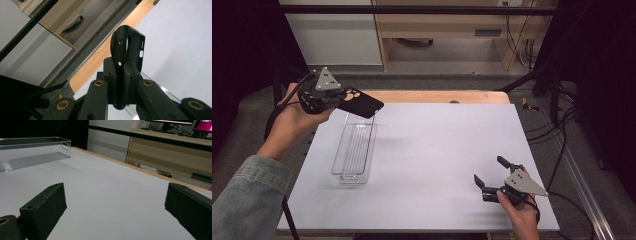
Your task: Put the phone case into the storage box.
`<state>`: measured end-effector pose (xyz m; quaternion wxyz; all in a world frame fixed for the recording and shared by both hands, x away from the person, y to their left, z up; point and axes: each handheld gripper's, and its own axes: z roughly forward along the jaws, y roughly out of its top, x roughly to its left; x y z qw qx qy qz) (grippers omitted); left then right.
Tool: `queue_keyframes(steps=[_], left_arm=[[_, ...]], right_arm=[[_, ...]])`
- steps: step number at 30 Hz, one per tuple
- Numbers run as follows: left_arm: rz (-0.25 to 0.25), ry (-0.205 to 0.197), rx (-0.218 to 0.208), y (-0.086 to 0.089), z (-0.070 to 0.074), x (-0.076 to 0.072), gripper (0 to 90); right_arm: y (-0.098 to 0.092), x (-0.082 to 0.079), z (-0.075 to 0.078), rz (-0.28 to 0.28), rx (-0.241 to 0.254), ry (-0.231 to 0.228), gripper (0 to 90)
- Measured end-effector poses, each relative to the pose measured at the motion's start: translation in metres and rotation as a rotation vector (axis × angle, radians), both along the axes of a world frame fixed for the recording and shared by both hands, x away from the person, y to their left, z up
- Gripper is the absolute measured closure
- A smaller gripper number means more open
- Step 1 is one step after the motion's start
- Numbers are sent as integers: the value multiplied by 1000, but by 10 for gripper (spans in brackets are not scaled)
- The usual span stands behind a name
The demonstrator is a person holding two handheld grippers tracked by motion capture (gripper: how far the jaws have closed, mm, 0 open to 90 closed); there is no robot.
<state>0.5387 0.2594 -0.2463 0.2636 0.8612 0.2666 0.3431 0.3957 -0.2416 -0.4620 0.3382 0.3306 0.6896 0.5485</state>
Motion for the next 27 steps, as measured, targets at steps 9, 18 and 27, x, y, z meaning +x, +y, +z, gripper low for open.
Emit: queue_keyframes(steps=[9, 18, 27], left_arm=[[1, 10, 28, 1, -4, 3, 826], [-2, 26, 79, 1, -10, 3, 826], [-21, 40, 126, -1, -17, 1, 825]], right_arm=[[5, -2, -5, 27, 4, -1, 37], [11, -1, -8, 47, 2, 0, 37], [9, -1, -8, 41, 12, -5, 37]])
